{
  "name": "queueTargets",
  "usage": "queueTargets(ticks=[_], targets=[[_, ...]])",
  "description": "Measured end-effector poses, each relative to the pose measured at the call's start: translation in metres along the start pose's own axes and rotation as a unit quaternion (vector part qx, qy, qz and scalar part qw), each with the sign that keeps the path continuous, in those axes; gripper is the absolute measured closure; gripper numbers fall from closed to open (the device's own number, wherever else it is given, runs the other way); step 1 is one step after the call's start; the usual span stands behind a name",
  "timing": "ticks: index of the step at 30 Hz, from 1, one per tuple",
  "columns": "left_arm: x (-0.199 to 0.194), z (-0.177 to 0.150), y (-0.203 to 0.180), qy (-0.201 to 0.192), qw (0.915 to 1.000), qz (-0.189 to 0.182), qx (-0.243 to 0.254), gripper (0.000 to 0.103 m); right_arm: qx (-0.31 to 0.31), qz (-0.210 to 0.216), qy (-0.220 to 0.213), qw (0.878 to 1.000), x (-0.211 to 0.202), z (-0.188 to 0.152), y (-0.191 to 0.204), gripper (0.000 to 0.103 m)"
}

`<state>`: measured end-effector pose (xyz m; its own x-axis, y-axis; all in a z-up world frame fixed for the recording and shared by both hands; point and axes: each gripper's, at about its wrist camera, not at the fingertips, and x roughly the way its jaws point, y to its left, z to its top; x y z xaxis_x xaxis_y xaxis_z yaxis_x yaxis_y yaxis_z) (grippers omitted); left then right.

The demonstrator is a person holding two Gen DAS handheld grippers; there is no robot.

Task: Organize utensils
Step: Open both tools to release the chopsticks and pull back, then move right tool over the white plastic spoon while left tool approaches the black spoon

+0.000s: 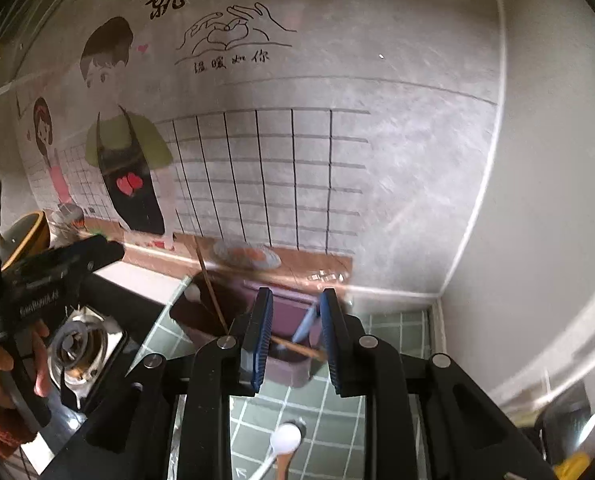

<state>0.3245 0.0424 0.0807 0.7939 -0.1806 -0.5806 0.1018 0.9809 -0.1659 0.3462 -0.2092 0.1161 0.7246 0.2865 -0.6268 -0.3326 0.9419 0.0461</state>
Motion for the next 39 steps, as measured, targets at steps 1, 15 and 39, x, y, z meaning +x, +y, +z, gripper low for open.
queueTargets(ticks=[1, 15, 39], targets=[[0.000, -0.012, 0.002, 0.011, 0.9999, -0.002, -0.004, 0.059, -0.001, -0.002, 0.001, 1.000, -0.002, -0.006, 0.001, 0.080], [-0.006, -0.147, 0.025, 0.127, 0.9882, -0.008, -0.086, 0.059, 0.020, -0.023, 0.078, 0.997, 0.005, -0.128, 0.010, 0.076], [-0.040, -0.199, 0.028, 0.124, 0.9873, 0.021, -0.097, 0.059, 0.061, -0.020, 0.147, 0.987, 0.095, -0.191, 0.020, 0.076]])
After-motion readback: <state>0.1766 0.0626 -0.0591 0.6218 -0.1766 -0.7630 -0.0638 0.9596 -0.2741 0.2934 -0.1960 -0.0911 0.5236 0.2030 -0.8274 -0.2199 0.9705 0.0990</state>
